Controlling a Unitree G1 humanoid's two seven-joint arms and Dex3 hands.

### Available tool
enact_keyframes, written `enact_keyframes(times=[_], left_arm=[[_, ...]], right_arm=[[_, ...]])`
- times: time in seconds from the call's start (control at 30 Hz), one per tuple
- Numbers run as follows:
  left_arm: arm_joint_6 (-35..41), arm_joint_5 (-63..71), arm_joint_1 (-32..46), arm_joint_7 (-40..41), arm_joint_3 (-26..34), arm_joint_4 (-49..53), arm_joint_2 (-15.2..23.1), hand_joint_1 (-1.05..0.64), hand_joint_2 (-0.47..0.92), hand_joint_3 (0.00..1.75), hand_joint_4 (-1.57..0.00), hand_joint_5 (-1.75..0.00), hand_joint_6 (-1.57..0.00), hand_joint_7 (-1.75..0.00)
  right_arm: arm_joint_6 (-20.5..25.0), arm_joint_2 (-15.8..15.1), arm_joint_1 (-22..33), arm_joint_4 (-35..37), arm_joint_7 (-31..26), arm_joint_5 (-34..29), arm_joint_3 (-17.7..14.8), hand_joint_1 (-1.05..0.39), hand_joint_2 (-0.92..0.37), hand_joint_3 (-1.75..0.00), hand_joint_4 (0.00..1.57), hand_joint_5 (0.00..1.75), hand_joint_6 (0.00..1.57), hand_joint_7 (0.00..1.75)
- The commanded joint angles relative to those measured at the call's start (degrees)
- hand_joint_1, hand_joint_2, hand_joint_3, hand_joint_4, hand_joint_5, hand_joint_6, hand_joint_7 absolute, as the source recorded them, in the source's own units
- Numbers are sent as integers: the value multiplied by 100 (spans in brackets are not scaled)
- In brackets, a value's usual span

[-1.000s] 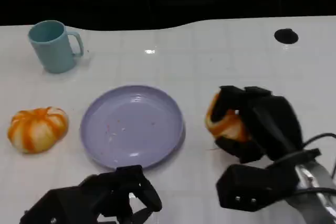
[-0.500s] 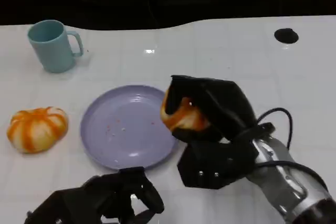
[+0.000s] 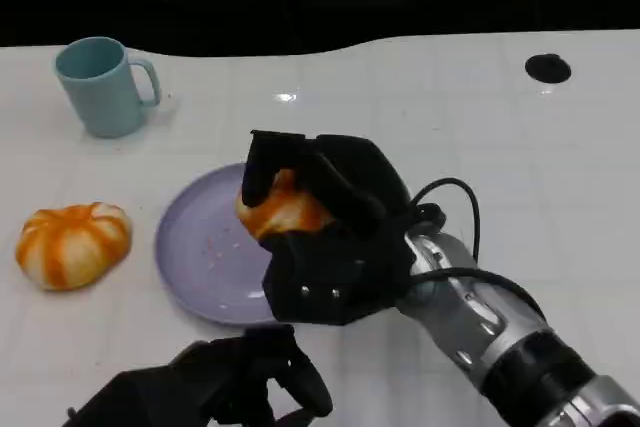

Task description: Grasp the bread from the table and place it into the plate.

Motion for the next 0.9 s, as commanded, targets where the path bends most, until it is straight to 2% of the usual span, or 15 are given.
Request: enact_keyframes(times=[0.03, 0.07, 0.1, 0.13, 0.2, 0.27, 0.4, 0.5, 0.73, 0.9], left_arm=[[76, -19, 48, 36, 57, -117, 49, -28, 79, 77, -65, -175, -57, -147], [77, -15, 41, 35, 62, -94, 53, -28, 79, 77, -65, -175, -57, -147], [65, -10, 35, 35, 63, -64, 55, -28, 79, 77, -65, -175, -56, -147], [35, -12, 47, 35, 66, -37, 54, -29, 79, 77, -65, -175, -56, -146], [-2, 0, 91, 34, 69, -40, 73, -30, 80, 77, -66, -175, -57, -146], [-26, -7, 126, 20, 78, -56, 89, -31, 80, 76, -67, -175, -58, -146], [76, -29, 147, 21, 90, -145, 82, -31, 80, 74, -67, -175, -59, -145], [68, -68, 111, 23, 124, -102, 54, -31, 81, 74, -65, -175, -59, -145], [23, -64, 20, -26, 157, 36, 82, -34, 80, 74, -65, -175, -59, -146], [3, 1, -43, -15, 137, 130, 107, -33, 80, 74, -65, -175, -58, -148]], right_arm=[[404, 107, -329, 259, 369, 143, 4, -21, -61, -74, 67, 140, 76, 69], [526, 62, -395, 282, 578, 89, 76, -22, -66, -62, 65, 134, 78, 56], [619, 15, -451, 298, 783, 43, 144, -31, -78, -44, 47, 97, 65, 33], [721, -44, -501, 284, 1004, -27, 239, -35, -85, -32, 40, 77, 60, 22], [868, -112, -512, 165, 1317, -48, 333, -50, -91, -26, 20, 51, 46, 7], [988, -155, -474, 2, 1524, -34, 372, -56, -92, -25, 13, 44, 41, 3], [1218, -300, -428, -327, 2095, -30, 509, -69, -92, -35, 2, 39, 27, 0], [1370, -420, -383, -582, 2508, -55, 607, -75, -92, -39, 0, 32, 21, 0], [1627, -734, -293, -1265, 3214, 18, 634, -79, -92, -42, 0, 25, 17, 0], [1850, -1002, -84, -2111, 3531, 159, 455, -77, -92, -41, 4, 27, 19, 1]])
